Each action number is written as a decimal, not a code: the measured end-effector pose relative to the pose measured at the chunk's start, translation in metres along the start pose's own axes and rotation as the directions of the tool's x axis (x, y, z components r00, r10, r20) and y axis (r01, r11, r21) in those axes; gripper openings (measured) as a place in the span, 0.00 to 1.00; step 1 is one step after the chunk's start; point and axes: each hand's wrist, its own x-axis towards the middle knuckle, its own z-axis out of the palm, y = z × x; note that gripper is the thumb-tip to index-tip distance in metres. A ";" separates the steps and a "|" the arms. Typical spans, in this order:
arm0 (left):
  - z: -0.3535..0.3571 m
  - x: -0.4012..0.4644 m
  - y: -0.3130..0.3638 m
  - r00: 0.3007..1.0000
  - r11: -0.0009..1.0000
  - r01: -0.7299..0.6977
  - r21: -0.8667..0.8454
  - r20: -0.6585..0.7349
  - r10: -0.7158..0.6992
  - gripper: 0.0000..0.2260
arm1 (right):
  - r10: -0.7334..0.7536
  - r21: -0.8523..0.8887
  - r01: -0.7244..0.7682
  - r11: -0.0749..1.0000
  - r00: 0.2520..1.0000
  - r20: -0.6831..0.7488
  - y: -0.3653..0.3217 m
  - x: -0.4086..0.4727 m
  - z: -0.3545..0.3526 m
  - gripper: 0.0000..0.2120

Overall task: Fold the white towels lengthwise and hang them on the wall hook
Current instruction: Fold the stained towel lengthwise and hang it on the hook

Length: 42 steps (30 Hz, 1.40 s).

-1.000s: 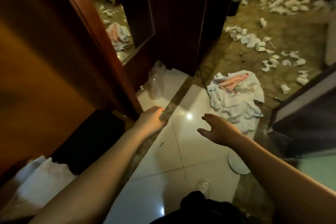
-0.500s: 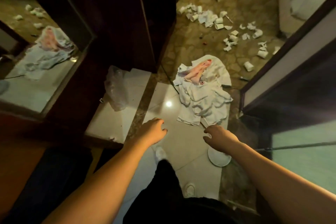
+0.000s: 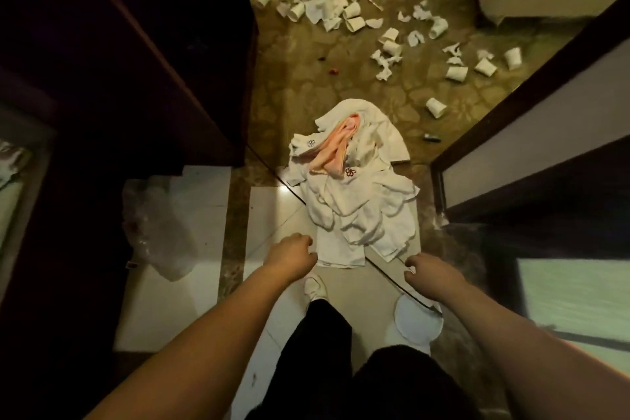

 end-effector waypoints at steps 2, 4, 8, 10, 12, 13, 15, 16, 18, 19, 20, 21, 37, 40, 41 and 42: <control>-0.010 0.047 -0.002 1.000 1.000 -0.001 0.004 0.010 0.001 0.21 | 0.023 0.042 -0.023 0.999 1.000 0.013 -0.003 0.040 -0.006 0.21; -0.015 0.090 -0.002 1.000 1.000 -0.018 0.016 0.020 0.018 0.20 | 0.033 0.095 -0.035 0.995 0.999 0.027 -0.006 0.081 -0.012 0.21; -0.005 0.181 -0.005 0.998 0.996 -0.050 0.078 0.033 0.047 0.17 | 0.029 0.216 -0.032 0.976 0.999 0.017 -0.011 0.175 -0.016 0.18; 0.010 0.230 -0.010 0.998 0.995 -0.051 0.091 0.041 0.048 0.17 | 0.031 0.278 -0.028 0.960 1.000 -0.006 -0.011 0.230 -0.013 0.17; 0.027 0.280 -0.015 0.998 0.994 -0.052 0.096 0.048 0.048 0.17 | 0.034 0.326 -0.027 0.945 0.999 -0.016 -0.009 0.286 -0.007 0.15; 0.032 0.301 -0.018 0.998 0.995 -0.049 0.085 0.049 0.044 0.17 | 0.035 0.346 -0.026 0.938 0.999 -0.019 -0.009 0.309 -0.006 0.15; 0.047 0.348 -0.022 0.999 1.000 -0.015 0.017 0.039 0.014 0.17 | 0.019 0.370 -0.003 0.929 0.999 -0.040 -0.012 0.359 0.000 0.14; 0.054 0.372 -0.023 0.999 0.999 0.009 -0.035 0.031 -0.008 0.17 | 0.012 0.381 0.007 0.925 0.999 -0.049 -0.014 0.384 0.004 0.15; 0.062 0.414 -0.023 0.999 0.991 0.045 -0.126 0.009 -0.044 0.17 | 0.000 0.412 0.029 0.911 0.997 -0.071 -0.020 0.426 0.008 0.16; 0.068 0.437 -0.023 0.999 0.986 0.047 -0.161 -0.006 -0.049 0.17 | -0.009 0.435 0.045 0.899 0.996 -0.083 -0.025 0.447 0.012 0.16; 0.073 0.456 -0.022 0.998 0.978 0.049 -0.202 -0.026 -0.055 0.17 | -0.013 0.466 0.056 0.883 0.995 -0.095 -0.030 0.466 0.015 0.17; 0.078 0.477 -0.020 0.997 0.967 0.048 -0.249 -0.054 -0.063 0.17 | -0.014 0.498 0.069 0.864 0.994 -0.113 -0.036 0.487 0.017 0.18; 0.087 0.558 0.002 0.996 0.639 -0.045 -0.768 -0.086 -0.034 0.09 | -0.078 0.952 0.081 0.295 0.995 -0.061 -0.056 0.571 0.020 0.12; 0.077 0.532 0.011 1.000 0.551 -0.022 -0.834 -0.029 -0.004 0.09 | 0.006 0.974 0.037 0.222 0.999 -0.039 -0.055 0.544 0.009 0.11; 0.070 0.519 0.014 1.000 0.535 -0.011 -0.845 -0.009 0.007 0.10 | 0.009 0.983 0.018 0.183 1.000 -0.020 -0.056 0.531 0.003 0.11; 0.064 0.508 0.016 1.000 0.526 -0.003 -0.850 0.004 0.013 0.13 | -0.006 0.988 0.000 0.157 1.000 0.001 -0.057 0.517 -0.005 0.10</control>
